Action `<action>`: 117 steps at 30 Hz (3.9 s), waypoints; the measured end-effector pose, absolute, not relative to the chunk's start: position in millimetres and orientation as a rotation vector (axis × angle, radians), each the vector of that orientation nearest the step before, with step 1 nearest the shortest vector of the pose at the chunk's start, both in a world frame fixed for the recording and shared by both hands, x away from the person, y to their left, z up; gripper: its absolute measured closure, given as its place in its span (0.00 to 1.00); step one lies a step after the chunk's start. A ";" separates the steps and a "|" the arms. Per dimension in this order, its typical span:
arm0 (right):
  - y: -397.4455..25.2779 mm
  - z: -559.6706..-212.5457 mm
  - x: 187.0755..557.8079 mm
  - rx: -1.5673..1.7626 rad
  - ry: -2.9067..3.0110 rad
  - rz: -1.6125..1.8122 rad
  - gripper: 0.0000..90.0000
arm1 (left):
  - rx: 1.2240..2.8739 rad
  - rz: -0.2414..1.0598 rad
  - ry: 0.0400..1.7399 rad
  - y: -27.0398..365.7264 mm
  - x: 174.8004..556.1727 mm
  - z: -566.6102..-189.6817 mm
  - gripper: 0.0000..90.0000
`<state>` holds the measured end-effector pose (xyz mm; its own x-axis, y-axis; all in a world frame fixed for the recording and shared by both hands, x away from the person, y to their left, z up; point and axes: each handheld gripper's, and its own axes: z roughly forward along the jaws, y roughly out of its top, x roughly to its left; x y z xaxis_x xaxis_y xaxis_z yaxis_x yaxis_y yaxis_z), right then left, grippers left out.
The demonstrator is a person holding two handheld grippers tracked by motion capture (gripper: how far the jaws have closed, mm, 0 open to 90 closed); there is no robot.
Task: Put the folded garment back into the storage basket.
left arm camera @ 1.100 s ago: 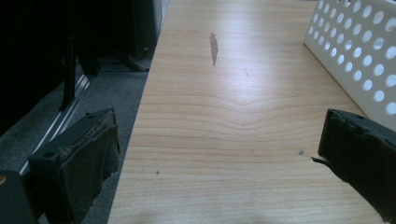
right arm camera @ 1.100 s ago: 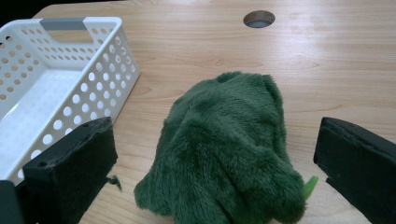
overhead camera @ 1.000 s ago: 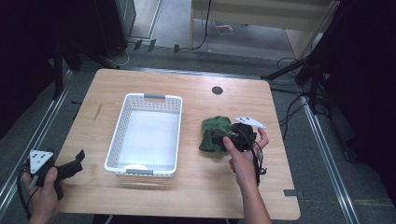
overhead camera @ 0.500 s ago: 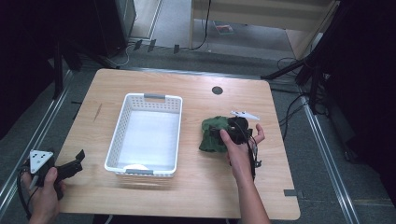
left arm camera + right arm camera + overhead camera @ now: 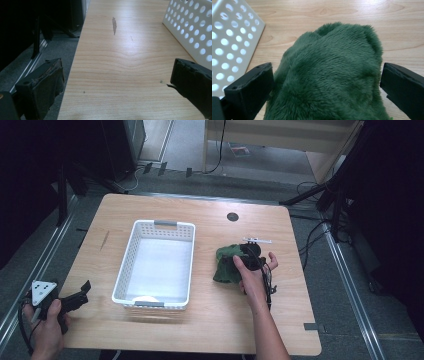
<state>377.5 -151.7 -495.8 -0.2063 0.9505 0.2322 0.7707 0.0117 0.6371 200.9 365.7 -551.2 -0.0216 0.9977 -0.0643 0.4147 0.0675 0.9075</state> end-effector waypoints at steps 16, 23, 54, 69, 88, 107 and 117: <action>-148.6 -506.8 382.4 1.823 2.078 0.948 0.00 | 1.462 0.922 1.557 366.2 201.0 -551.0 0.00; -147.5 -513.8 382.2 1.843 2.088 0.938 0.00 | 1.461 0.924 1.555 366.1 200.9 -551.1 0.00; -142.5 -531.4 377.4 1.727 2.164 0.908 0.07 | 1.463 0.921 1.557 366.1 201.2 -551.1 0.00; -153.9 -511.9 363.0 1.821 1.997 1.118 0.16 | 1.462 0.923 1.554 365.7 201.6 -551.2 0.00; -139.4 -468.1 346.6 1.745 1.976 1.246 0.16 | 1.463 0.926 1.553 365.6 201.4 -551.2 0.00; -109.0 -438.6 338.9 1.683 1.994 1.286 0.16 | 1.465 0.924 1.553 365.8 201.3 -551.2 0.00; -90.9 -424.0 337.2 1.634 2.021 1.306 0.16 | 1.462 0.921 1.553 365.9 201.5 -551.2 0.00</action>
